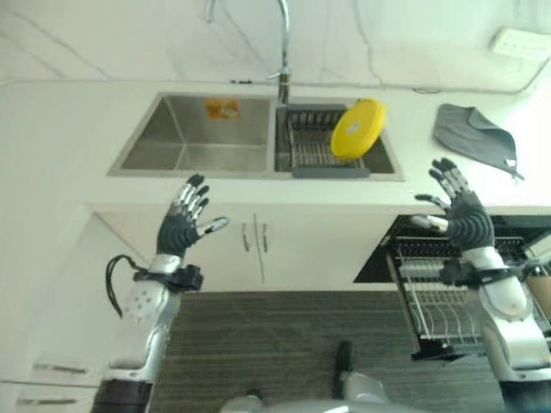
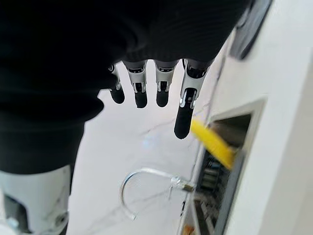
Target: Place the dishes in the dishwasher.
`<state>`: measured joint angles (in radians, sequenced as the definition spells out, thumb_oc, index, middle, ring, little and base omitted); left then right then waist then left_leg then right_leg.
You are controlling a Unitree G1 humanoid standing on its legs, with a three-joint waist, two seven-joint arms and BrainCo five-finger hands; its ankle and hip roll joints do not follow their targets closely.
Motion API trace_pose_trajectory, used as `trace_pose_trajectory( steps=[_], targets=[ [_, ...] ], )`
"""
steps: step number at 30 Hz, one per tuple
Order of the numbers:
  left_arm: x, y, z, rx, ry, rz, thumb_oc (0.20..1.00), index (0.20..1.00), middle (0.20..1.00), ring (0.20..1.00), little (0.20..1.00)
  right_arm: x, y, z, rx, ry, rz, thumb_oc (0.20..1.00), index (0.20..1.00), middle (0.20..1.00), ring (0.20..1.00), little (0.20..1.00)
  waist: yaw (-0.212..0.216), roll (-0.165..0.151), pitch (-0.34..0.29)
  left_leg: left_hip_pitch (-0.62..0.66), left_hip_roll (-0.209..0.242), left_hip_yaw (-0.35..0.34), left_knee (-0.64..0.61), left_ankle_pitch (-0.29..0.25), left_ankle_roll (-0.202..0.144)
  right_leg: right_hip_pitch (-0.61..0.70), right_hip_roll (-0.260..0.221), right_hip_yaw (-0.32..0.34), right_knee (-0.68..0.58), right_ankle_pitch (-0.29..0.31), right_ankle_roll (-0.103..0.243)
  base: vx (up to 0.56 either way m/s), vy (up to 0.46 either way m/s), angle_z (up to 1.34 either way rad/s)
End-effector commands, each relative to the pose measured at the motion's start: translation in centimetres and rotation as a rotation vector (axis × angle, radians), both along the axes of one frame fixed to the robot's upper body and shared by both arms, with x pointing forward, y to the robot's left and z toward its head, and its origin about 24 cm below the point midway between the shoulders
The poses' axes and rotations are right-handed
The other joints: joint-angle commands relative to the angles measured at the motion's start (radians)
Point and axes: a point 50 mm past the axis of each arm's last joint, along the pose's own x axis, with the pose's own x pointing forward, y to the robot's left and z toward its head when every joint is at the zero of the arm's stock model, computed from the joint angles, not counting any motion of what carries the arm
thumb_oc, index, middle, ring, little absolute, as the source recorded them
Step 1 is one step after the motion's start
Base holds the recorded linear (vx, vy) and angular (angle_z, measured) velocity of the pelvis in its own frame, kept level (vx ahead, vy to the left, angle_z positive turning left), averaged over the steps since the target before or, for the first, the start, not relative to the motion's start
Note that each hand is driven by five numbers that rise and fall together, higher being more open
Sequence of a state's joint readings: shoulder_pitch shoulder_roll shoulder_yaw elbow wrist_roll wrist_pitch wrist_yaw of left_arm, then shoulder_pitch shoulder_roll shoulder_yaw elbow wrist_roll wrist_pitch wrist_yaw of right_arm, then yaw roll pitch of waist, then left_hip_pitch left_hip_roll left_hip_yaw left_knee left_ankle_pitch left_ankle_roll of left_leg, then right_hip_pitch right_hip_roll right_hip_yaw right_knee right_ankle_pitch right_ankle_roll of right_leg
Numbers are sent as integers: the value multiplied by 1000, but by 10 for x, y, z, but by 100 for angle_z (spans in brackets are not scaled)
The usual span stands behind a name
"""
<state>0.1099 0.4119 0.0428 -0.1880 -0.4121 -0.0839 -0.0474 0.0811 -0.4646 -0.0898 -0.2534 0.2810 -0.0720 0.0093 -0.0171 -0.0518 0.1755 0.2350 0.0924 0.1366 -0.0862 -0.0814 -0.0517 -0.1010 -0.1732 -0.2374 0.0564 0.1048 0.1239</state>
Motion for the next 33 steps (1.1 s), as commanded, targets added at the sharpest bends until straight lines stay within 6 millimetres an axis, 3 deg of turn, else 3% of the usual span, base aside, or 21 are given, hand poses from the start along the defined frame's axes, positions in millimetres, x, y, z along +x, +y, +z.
trace_pose_trajectory(
  steps=[1, 8, 11, 13, 15, 16, 17, 18, 19, 21, 24, 26, 29, 33],
  targets=[
    [7, -2, 45, 31, -201, -58, 1000, 1000, 1000, 1000, 1000, 3, -3, 40, 8, -178, 11, 1000, 1000, 1000, 1000, 1000, 3, 6, 14, -21, -60, -38, 9, -45, 62, 42, 16, 4, 13, -40, 49, 381, -189, -3],
    [-1, 0, 40, -13, -181, -61, 1000, 1000, 1000, 1000, 1000, -2, -8, 43, -14, -166, 6, 1000, 1000, 1000, 1000, 1000, -28, 13, -21, -11, -13, -19, 148, -94, 21, 76, 54, 18, 37, -107, -14, 322, -188, -5],
    [-7, 2, 35, -34, -175, -51, 1000, 1000, 1000, 1000, 1000, -4, -10, 42, -14, -157, 30, 1000, 1000, 1000, 1000, 1000, -23, 12, -23, -79, 12, -23, 370, 4, -17, 110, 76, 28, 17, -128, -57, 214, -169, -3],
    [-9, 0, 32, -40, -173, -50, 1000, 1000, 1000, 1000, 1000, -5, -8, 41, -28, -162, 36, 1000, 1000, 1000, 1000, 1000, 1, 0, -4, -232, 2, -60, 555, 61, -33, 153, 73, 45, -10, -131, -74, 179, -106, -14],
    [-9, -2, 31, -41, -172, -57, 1000, 1000, 1000, 1000, 1000, -3, -8, 44, -34, -173, 38, 1000, 1000, 1000, 1000, 1000, 11, -4, 11, -283, 26, -35, 506, 37, -22, 177, 69, 53, -34, -134, -66, 174, 53, -9],
    [-10, -2, 31, -40, -175, -59, 1000, 1000, 1000, 1000, 1000, -2, -7, 46, -32, -182, 47, 1000, 1000, 1000, 1000, 1000, 15, 1, 14, -277, 40, -27, 430, 44, -25, 186, 69, 58, -46, -135, -58, 209, 248, -27],
    [-11, -3, 31, -30, -186, -57, 1000, 1000, 1000, 1000, 1000, 1, -6, 50, -30, -198, 56, 1000, 1000, 1000, 1000, 1000, 17, 13, 13, -258, 62, -16, 275, 51, -34, 193, 66, 67, -65, -135, -41, 288, 358, -46],
    [-12, -2, 31, -26, -196, -55, 1000, 1000, 1000, 1000, 1000, 0, -6, 51, -34, -209, 61, 1000, 1000, 1000, 1000, 1000, 25, 26, 11, -230, 66, -38, 126, 85, -46, 204, 62, 74, -73, -140, -29, 258, 476, -74],
    [-13, 0, 32, -32, -205, -57, 1000, 1000, 1000, 1000, 1000, -2, -8, 54, -52, -231, 55, 1000, 1000, 1000, 1000, 1000, 39, 39, 14, -224, 73, -91, 52, 137, -64, 212, 60, 86, -69, -145, -22, 202, 411, -65],
    [-10, -4, 34, -7, -233, -64, 1000, 1000, 1000, 1000, 1000, -1, -7, 56, -47, -254, 50, 1000, 1000, 1000, 1000, 1000, 38, 44, 5, -191, 66, -90, 12, 121, -64, 222, 39, 76, -77, -152, -7, 105, 470, -81],
    [-3, -8, 54, 61, -338, -116, 1000, 1000, 1000, 1000, 1000, -8, -10, 55, 18, -280, -1, 1000, 1000, 1000, 1000, 1000, 45, 47, -14, -151, 23, -114, -1, 85, -27, 203, -17, 33, 26, -176, 44, 145, 511, -32],
    [-5, -13, 74, 126, -458, -140, 1000, 1000, 1000, 1000, 1000, -8, -8, 52, 53, -270, -18, 1000, 1000, 1000, 1000, 1000, 57, 34, -20, -143, 5, -120, -1, 60, -8, 213, -43, 16, 42, -185, 54, 145, 329, 62],
    [-11, -18, 97, 173, -606, -142, 1000, 1000, 1000, 1000, 1000, -6, -6, 51, 74, -270, -31, 1000, 1000, 1000, 1000, 1000, 75, 18, -22, -149, -12, -124, -1, 44, 10, 216, -68, 4, 38, -149, 66, 44, 179, 75],
    [-14, -23, 111, 194, -705, -135, 1000, 1000, 1000, 1000, 1000, -3, -5, 51, 106, -278, -52, 1000, 1000, 1000, 1000, 1000, 92, 1, -25, -161, -25, -132, -1, 35, 26, 227, -78, -6, 30, -128, 74, -10, 100, 22]
  ],
)
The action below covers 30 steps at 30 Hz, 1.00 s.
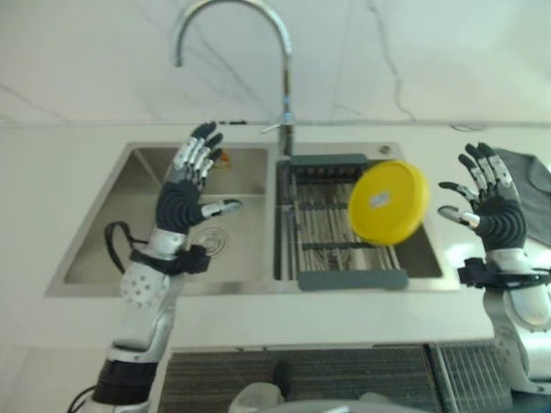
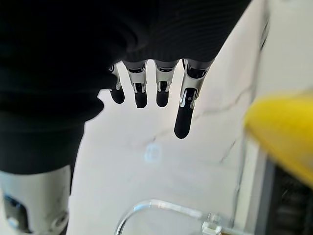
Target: Place the dishes in the dishwasher.
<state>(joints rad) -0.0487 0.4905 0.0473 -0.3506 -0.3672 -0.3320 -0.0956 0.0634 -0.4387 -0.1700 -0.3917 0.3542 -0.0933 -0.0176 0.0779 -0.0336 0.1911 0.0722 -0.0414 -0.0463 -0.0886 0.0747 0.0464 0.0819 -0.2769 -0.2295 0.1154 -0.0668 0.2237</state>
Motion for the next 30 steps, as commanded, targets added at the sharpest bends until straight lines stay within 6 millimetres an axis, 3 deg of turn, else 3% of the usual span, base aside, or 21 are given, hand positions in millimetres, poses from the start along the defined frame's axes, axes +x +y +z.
trace_pose_trajectory(
  steps=[1, 7, 10, 17, 30],
  targets=[
    [-14, -2, 19, 41, -173, 31, 1000, 1000, 1000, 1000, 1000, 6, -4, 11, 32, -75, -45, 1000, 1000, 1000, 1000, 1000, -1, -21, -42, 0, 104, 48, 1, -122, -67, 44, 25, -12, -24, 49, -24, -21, 144, 4],
    [-16, -4, 18, 60, -177, 38, 1000, 1000, 1000, 1000, 1000, 5, -3, 8, 37, -65, -32, 1000, 1000, 1000, 1000, 1000, 3, -35, -30, 8, 81, 35, 1, -126, -35, -18, 44, 6, 131, 83, -30, -11, 91, -19],
    [-14, -4, 20, 73, -190, 53, 1000, 1000, 1000, 1000, 1000, 8, -6, 7, 54, -71, -43, 1000, 1000, 1000, 1000, 1000, -11, -38, -22, 12, 90, 45, 1, -138, -52, -46, 61, 7, -21, 82, -36, 17, -126, -21],
    [-15, -5, 17, 52, -185, 67, 1000, 1000, 1000, 1000, 1000, 10, -6, 14, 86, -104, -60, 1000, 1000, 1000, 1000, 1000, -10, -38, -27, 23, 127, 83, 1, -142, -75, 12, 80, -5, -164, 109, -25, 44, -200, 5],
    [-10, -9, 12, 35, -143, 115, 1000, 1000, 1000, 1000, 1000, 24, 2, 11, 145, 28, 45, 1000, 1000, 1000, 1000, 1000, -33, -9, -74, 59, 180, 138, 1, -143, -124, 45, 107, -20, -203, 73, -59, 35, -86, -6]
  ],
)
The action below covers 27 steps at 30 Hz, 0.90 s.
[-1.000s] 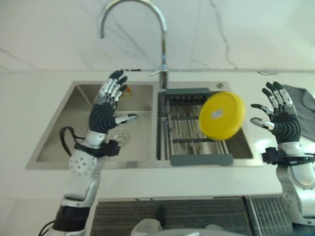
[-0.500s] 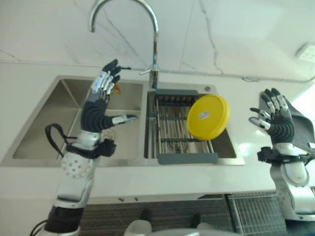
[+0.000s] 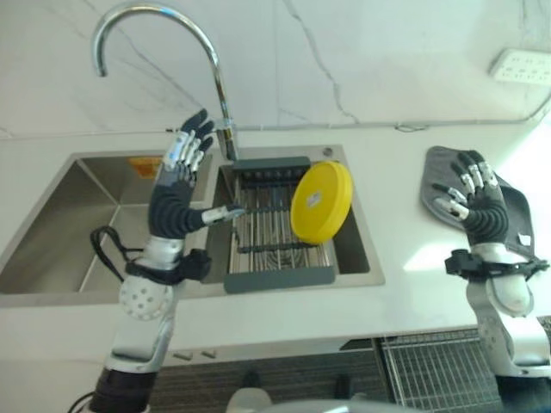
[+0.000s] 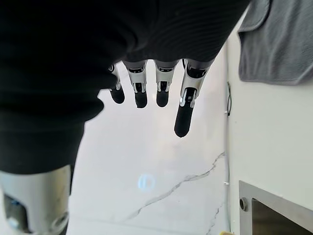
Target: Place the dishes in the dishwasher.
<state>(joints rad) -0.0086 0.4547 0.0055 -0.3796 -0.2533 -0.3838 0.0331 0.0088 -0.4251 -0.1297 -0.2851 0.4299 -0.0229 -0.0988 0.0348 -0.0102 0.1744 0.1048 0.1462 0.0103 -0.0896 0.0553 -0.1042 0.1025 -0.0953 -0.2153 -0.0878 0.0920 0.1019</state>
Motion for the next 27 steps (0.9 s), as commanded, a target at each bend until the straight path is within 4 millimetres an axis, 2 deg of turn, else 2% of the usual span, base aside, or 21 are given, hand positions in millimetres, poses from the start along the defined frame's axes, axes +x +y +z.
trace_pose_trajectory(
  steps=[1, 3, 6, 10, 16, 27],
  targets=[
    [-1, 0, 17, 62, -93, 36, 1000, 1000, 1000, 1000, 1000, 9, 4, 31, 49, -90, 100, 1000, 1000, 1000, 1000, 1000, 10, -32, -60, 27, -5, 82, 2, -122, 23, 26, -75, -37, 1, -86, 61, -2, -59, -1],
    [0, 0, 16, 65, -89, 39, 1000, 1000, 1000, 1000, 1000, 11, 3, 30, 78, -101, 114, 1000, 1000, 1000, 1000, 1000, 12, -29, -65, 33, -1, 78, 2, -130, 18, 33, -72, -41, 1, -97, 60, 12, -45, 2],
    [3, 0, 14, 66, -76, 36, 1000, 1000, 1000, 1000, 1000, 16, 11, 31, 152, -95, 240, 1000, 1000, 1000, 1000, 1000, 18, -25, -68, 31, 2, 74, 2, -119, 13, 34, -73, -52, 1, -93, 56, -28, -21, 2],
    [7, -3, 13, 75, -68, 17, 1000, 1000, 1000, 1000, 1000, 26, 15, 25, 99, -55, 278, 1000, 1000, 1000, 1000, 1000, 29, -23, -75, 43, 7, 65, 2, -128, 5, 49, -71, -64, 1, -106, 57, 2, -26, 8],
    [11, 0, 13, 82, -51, 18, 1000, 1000, 1000, 1000, 1000, 37, 4, 22, 7, 0, 233, 1000, 1000, 1000, 1000, 1000, 38, -24, -83, 49, 8, 57, 2, -128, -1, 59, -70, -72, 1, -111, 55, -9, -7, 7],
    [15, -1, 9, 94, -23, 20, 1000, 1000, 1000, 1000, 1000, 44, 3, 12, 63, 47, 160, 1000, 1000, 1000, 1000, 1000, 48, -20, -85, 50, 6, 48, 2, -121, 2, 63, -72, -76, 1, -106, 51, -12, 3, 1]
  ],
)
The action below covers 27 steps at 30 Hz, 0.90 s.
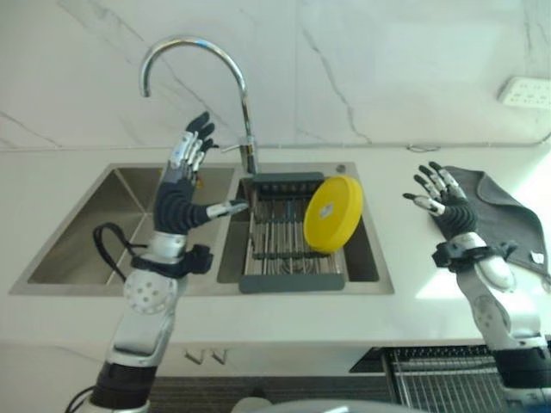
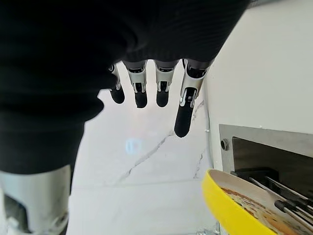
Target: Place the dishes in the dishwasher.
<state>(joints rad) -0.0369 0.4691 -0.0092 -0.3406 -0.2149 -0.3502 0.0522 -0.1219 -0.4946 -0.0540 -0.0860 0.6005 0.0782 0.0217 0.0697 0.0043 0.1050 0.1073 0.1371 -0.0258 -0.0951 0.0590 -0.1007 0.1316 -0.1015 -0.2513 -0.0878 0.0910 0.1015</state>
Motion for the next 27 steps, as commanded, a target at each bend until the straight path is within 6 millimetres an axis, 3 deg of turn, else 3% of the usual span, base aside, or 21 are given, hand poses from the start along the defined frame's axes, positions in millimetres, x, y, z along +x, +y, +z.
trace_pose_trajectory(
  steps=[1, 27],
  targets=[
    [6, -1, 12, 55, -58, -15, 1000, 1000, 1000, 1000, 1000, 13, 0, 31, -8, -129, -22, 1000, 1000, 1000, 1000, 1000, 14, -34, -16, 48, 14, 84, 8, -125, -1, 35, -66, -40, 1, -105, 51, 17, 14, 6],
    [12, -4, 10, 68, -28, -27, 1000, 1000, 1000, 1000, 1000, 31, 12, -15, 6, 83, -10, 1000, 1000, 1000, 1000, 1000, 53, -30, -22, 63, 5, 69, 8, -139, 1, 61, -79, -69, 1, -117, 56, 1, 4, 4]
  ],
)
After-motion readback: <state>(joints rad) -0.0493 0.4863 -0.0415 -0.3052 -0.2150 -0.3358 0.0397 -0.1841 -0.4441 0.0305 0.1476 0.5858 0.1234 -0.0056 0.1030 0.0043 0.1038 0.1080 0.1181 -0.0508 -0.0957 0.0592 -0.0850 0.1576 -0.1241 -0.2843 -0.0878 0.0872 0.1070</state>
